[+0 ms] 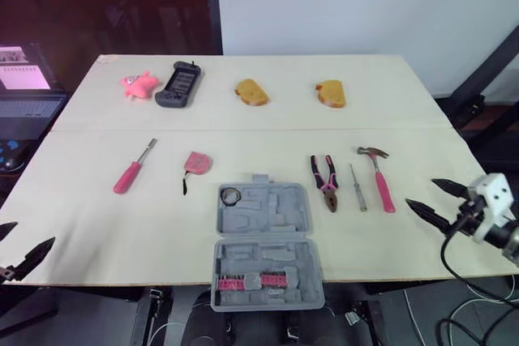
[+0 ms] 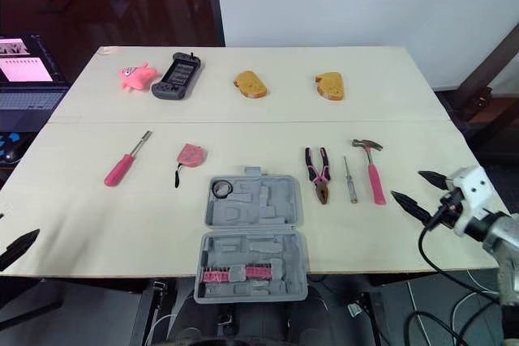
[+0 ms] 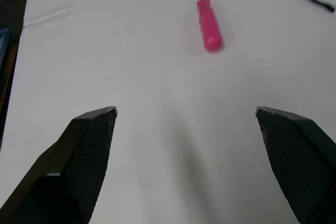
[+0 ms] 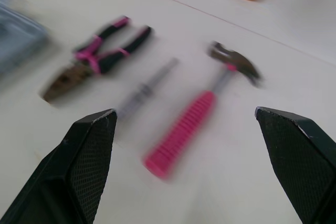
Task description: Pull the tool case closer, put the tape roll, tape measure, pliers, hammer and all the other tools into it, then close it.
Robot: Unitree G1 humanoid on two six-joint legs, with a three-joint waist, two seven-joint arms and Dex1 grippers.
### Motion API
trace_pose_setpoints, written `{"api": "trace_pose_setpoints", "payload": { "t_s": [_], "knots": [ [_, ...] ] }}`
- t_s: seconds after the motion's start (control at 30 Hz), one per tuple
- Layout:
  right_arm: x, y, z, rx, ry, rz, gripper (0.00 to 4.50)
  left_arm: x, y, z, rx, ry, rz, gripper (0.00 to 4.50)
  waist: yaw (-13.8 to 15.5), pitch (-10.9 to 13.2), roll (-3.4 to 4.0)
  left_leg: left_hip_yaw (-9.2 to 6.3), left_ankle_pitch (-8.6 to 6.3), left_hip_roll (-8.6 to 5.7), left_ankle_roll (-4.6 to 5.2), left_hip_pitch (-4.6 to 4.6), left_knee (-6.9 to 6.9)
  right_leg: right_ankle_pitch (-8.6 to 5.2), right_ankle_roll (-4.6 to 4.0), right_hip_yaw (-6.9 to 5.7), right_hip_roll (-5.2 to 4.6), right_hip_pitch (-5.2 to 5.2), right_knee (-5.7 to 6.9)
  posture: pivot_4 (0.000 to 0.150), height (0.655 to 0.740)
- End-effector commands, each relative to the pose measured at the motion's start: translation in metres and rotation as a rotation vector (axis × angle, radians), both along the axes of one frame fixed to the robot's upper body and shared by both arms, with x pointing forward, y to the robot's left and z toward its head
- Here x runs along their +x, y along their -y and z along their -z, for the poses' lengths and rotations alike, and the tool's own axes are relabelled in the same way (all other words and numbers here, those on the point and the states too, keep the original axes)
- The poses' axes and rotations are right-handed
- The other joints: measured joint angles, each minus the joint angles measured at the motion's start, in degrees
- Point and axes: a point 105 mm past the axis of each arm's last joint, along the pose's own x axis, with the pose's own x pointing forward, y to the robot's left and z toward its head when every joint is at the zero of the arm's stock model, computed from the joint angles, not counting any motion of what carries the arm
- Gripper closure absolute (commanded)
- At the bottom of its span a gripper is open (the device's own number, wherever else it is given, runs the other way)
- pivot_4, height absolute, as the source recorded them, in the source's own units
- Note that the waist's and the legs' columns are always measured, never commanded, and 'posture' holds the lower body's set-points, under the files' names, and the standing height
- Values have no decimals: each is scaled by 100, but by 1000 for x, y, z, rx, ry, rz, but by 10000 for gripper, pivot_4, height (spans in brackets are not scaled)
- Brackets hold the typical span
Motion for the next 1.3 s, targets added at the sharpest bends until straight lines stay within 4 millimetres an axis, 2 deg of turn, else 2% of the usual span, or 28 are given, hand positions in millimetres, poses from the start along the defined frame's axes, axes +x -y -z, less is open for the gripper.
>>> {"api": "trace_pose_setpoints", "payload": {
  "t_s": [0.03,0.13,0.23,0.3,0.4,0.5,0.57,0.77,1.0,1.17,1.3],
  "knots": [
    [5,-40,-36,3,-12,-181,0,4,17,-13,6,47,11,529,-30,-1,3,-1,0,0,1,0,-2,0,0,0,-1,0,0,1500,7188],
    [12,-80,-59,-117,6,-353,0,15,46,-9,34,40,8,529,-49,-2,10,5,-2,-5,6,0,-6,0,1,2,-9,1,-1,1500,7188],
    [11,-111,-84,-102,-5,-487,0,27,69,-11,11,66,-33,529,-33,-2,8,4,-2,-3,7,-1,-6,0,1,3,8,2,0,1500,7188],
    [8,-130,-90,-109,-69,-565,0,34,85,-11,14,78,-47,529,-7,-1,7,1,-2,-4,7,-2,-5,0,1,1,7,-4,-2,1500,7188],
    [8,-151,-94,-184,-70,-615,0,46,110,-10,6,116,-59,529,-4,-2,5,4,-6,-10,13,-4,-4,0,2,1,0,-3,-5,1500,7188],
    [9,-164,-98,-253,-47,-645,0,59,126,-7,7,160,-89,529,-7,-2,5,4,-6,-11,13,-7,-1,1,2,0,-1,6,-4,1500,7188],
    [10,-175,-104,-278,-19,-665,0,73,142,4,-27,170,-103,529,-16,-3,10,8,-5,-13,14,-8,-1,2,3,2,1,14,-2,1500,7188],
    [5,-185,-117,-297,-13,-686,0,110,181,19,-109,177,-51,529,-7,-4,6,10,-5,-18,15,-12,4,14,24,2,12,12,4,1500,7188],
    [-2,-180,-125,-276,-32,-639,0,138,193,48,-187,93,-95,529,-20,-4,4,9,-4,-18,16,-12,5,17,28,1,15,11,8,1500,7188],
    [-3,-172,-121,-290,-42,-589,0,150,197,69,-215,35,-105,529,-8,-4,0,8,-5,-19,17,-13,8,17,28,-1,14,14,8,1500,7188],
    [-3,-169,-121,-280,-51,-564,0,158,205,78,-234,3,-80,529,4,-4,2,8,-4,-19,16,-13,9,17,28,-1,14,13,10,1500,7188]
  ]
}}
